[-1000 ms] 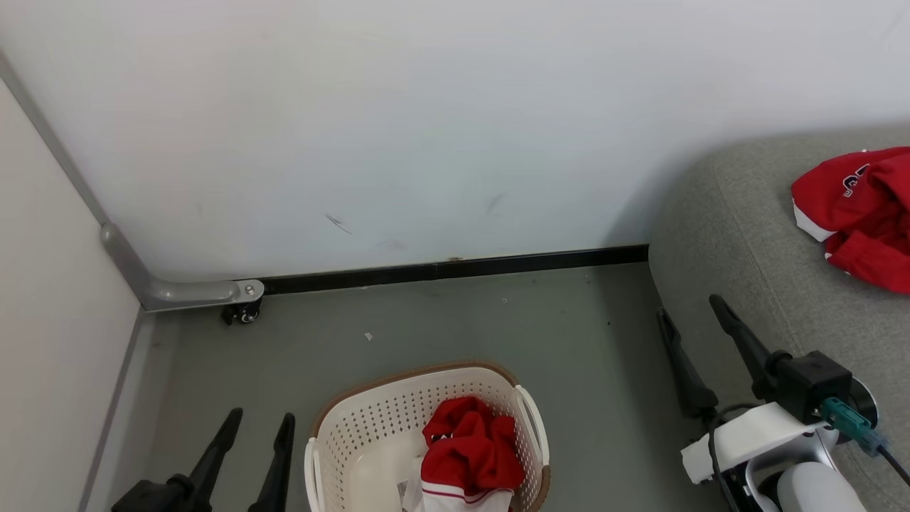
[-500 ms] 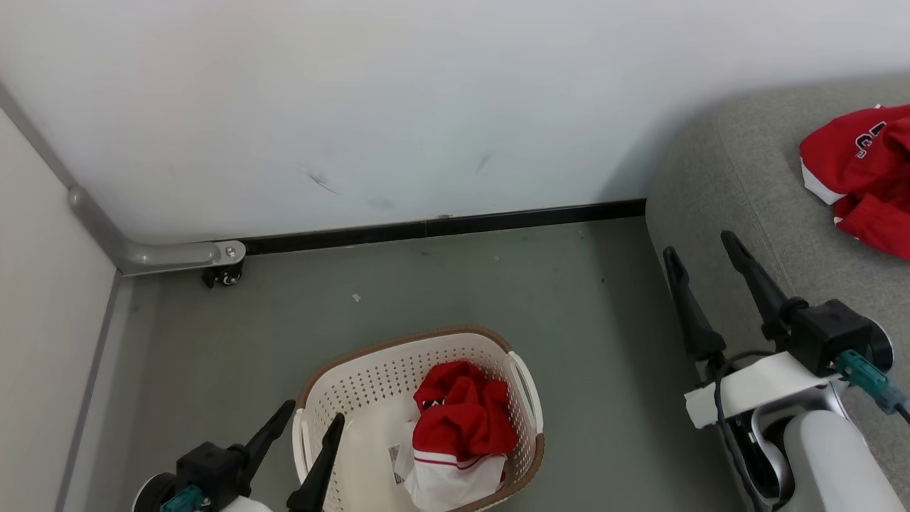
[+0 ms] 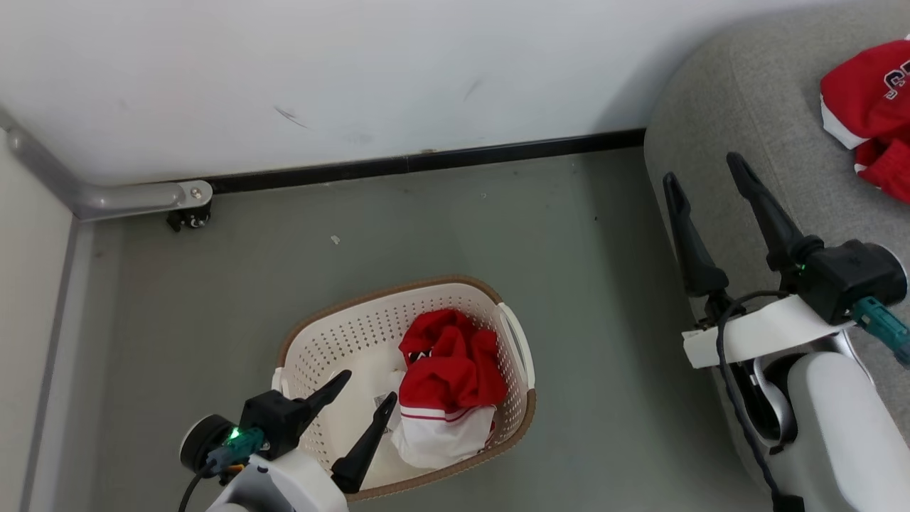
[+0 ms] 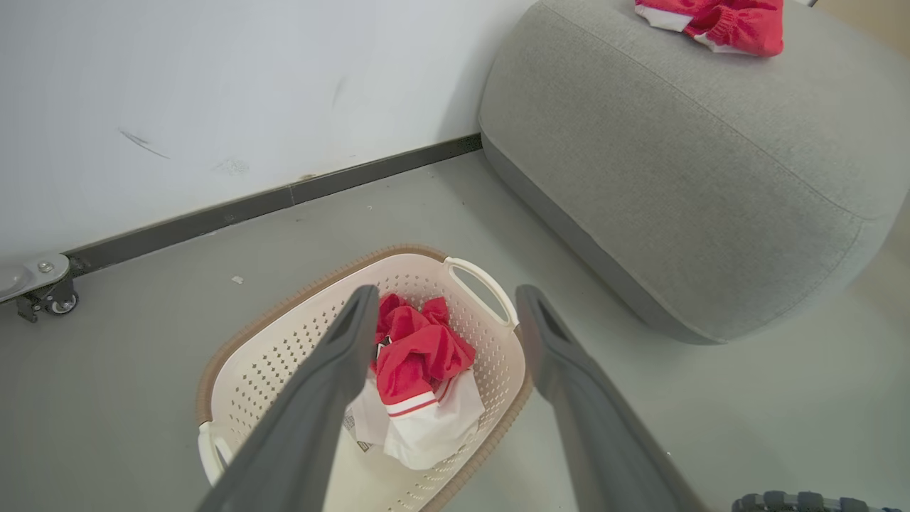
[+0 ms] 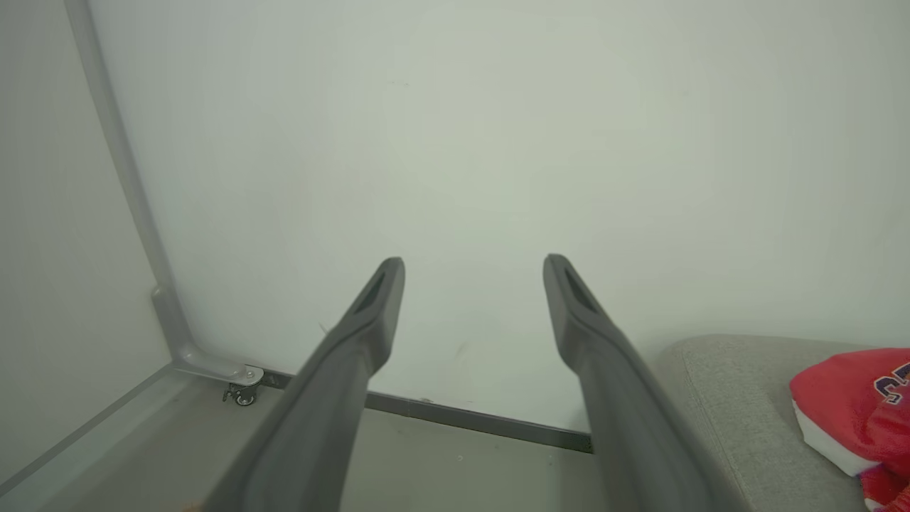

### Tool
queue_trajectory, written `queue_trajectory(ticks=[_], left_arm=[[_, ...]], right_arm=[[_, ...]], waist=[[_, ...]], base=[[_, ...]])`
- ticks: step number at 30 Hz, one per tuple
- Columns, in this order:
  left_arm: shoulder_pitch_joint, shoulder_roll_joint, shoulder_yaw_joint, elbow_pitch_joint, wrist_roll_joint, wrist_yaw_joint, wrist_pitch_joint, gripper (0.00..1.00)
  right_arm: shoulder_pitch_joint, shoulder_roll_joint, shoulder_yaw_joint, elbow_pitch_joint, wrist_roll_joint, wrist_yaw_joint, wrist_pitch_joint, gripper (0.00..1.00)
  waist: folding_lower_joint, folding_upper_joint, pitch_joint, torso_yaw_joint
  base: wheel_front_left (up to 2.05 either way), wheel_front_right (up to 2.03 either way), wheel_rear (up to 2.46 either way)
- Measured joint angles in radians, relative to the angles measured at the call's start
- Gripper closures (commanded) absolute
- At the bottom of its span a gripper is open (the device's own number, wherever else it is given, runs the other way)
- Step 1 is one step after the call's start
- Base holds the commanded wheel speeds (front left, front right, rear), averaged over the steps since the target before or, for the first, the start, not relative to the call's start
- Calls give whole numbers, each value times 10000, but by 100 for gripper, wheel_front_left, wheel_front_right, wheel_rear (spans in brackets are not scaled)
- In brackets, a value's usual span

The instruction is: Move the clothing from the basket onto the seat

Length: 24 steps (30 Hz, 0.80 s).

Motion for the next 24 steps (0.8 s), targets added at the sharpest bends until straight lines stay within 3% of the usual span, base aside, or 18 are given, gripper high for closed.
queue_trajectory(ticks=[24], left_arm=[[-2862,976,-2178,941,-29,0,558,0]], right_arm=[[-2097,-61,633,-679,196,0,-6,0]], waist=[[0,0,2619,-534]], base=[[0,0,0]])
